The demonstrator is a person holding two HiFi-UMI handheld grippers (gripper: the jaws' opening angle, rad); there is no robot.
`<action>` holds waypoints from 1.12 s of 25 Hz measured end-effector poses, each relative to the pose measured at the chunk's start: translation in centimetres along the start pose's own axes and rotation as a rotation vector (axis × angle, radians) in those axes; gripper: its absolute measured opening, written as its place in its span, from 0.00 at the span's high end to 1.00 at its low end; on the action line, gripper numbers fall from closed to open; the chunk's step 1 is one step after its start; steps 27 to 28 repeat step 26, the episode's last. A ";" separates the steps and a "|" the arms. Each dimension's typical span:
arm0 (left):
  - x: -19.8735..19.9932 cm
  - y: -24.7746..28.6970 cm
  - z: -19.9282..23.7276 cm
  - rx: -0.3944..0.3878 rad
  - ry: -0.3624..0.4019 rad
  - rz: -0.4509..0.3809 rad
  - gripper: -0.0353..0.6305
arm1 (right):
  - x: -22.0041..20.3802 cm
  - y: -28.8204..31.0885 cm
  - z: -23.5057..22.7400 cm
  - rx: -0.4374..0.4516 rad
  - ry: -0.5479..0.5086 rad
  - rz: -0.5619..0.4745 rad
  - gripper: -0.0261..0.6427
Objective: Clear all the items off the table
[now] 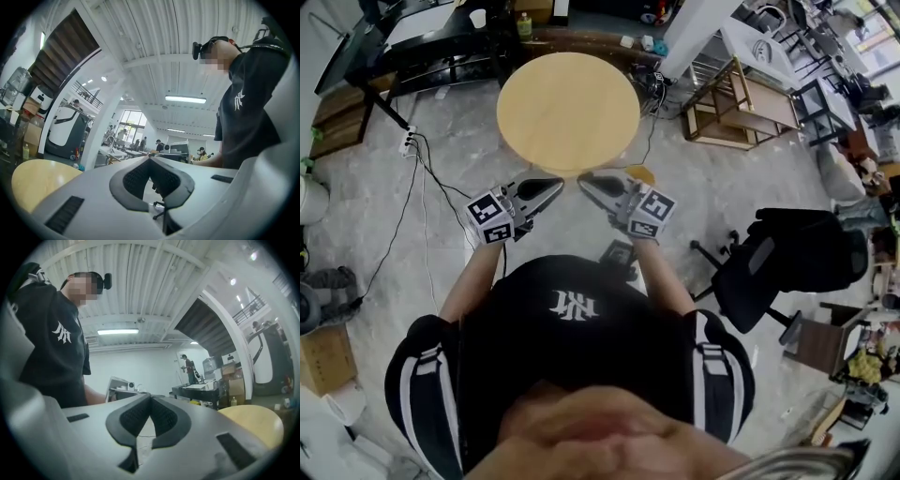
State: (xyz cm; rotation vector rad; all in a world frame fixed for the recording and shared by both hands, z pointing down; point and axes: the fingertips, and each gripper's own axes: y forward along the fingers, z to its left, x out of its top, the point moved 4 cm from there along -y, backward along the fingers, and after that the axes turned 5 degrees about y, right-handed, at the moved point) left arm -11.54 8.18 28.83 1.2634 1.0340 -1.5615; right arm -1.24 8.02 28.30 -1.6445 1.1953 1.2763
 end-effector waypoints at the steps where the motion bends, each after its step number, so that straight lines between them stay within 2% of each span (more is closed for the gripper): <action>1: -0.3 0.0 -0.1 0.000 -0.004 -0.001 0.93 | -0.2 -0.1 0.0 -0.005 0.007 0.002 0.96; 7: -0.7 -0.4 -0.3 0.027 -0.030 -0.011 0.93 | -0.8 0.0 0.1 0.006 0.057 0.004 0.96; 21: -1.0 -0.2 -0.1 -0.001 -0.045 -0.014 0.93 | -1.2 0.1 -0.3 0.000 0.092 0.015 0.96; 28: -0.5 0.4 -0.4 0.013 -0.068 -0.009 0.93 | -1.2 -0.2 -0.6 0.001 0.112 0.015 0.96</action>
